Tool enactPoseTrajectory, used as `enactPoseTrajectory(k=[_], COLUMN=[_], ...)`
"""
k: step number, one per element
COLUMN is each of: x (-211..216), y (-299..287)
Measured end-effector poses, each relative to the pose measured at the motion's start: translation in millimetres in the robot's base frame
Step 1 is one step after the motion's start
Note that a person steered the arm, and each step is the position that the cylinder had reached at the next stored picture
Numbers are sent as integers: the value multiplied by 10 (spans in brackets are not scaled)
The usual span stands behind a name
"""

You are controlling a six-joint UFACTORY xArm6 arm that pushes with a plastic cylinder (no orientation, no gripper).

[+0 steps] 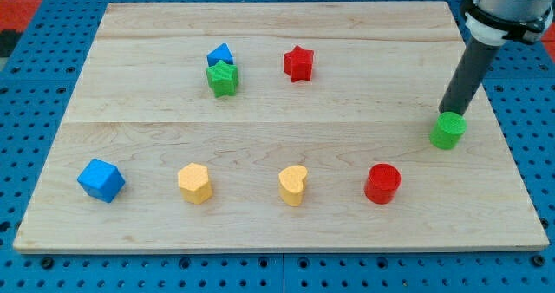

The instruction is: Push the green circle down and right

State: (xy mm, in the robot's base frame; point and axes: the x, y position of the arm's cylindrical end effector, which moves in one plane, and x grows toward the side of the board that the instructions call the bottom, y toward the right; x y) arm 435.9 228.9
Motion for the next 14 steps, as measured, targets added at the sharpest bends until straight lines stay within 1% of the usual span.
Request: enactPoseTrajectory(k=[2,4,5,6,7,8,9,10,11,12,13,14], x=[382,920,933,601,541,333,324,158,204,453,535,572], y=[26,150,253,402,369,369,345,261,-26,-331,-489,-385])
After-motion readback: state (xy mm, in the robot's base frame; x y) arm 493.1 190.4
